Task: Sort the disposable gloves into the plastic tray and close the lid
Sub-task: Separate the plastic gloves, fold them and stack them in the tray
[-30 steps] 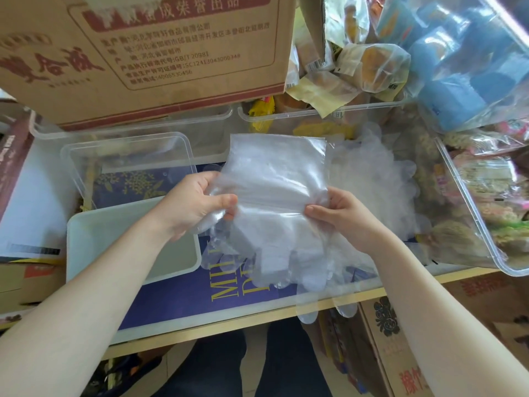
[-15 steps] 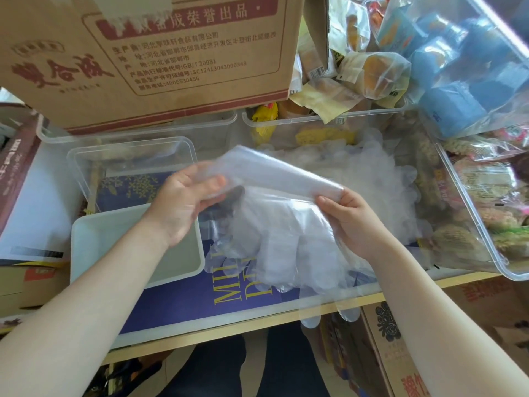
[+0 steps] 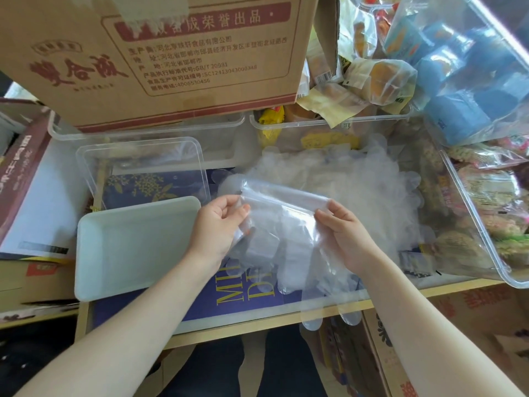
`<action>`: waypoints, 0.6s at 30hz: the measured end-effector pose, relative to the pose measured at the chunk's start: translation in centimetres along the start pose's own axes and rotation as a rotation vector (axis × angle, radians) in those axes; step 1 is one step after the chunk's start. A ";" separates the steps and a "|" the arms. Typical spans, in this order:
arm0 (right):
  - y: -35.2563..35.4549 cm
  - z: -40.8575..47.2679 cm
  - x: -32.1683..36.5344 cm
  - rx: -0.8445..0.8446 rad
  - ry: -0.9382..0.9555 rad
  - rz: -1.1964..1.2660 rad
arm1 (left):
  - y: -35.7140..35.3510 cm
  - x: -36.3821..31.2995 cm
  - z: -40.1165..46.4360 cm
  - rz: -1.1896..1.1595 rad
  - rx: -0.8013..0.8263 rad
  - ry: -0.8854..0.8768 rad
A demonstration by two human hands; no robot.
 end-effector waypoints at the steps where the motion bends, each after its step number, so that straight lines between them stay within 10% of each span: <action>1: 0.0 0.0 0.0 0.015 0.022 0.005 | 0.1 0.1 0.1 0.021 -0.018 -0.019; 12: -0.1 -2.7 7.0 0.447 0.416 -0.125 | 1.2 -3.1 1.8 -0.247 0.241 -0.074; 18: -0.2 -2.9 8.3 0.313 0.492 -0.409 | 2.7 -3.4 3.5 -0.020 0.436 -0.014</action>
Point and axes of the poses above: each hand's wrist, its own z-axis towards the middle knuckle, its own y-axis out of the back of the hand, x = y × z, the point moved 2 cm from there along z, towards the middle knuckle, and after that the axes turned 13 degrees about -x, right-handed, at the moved point
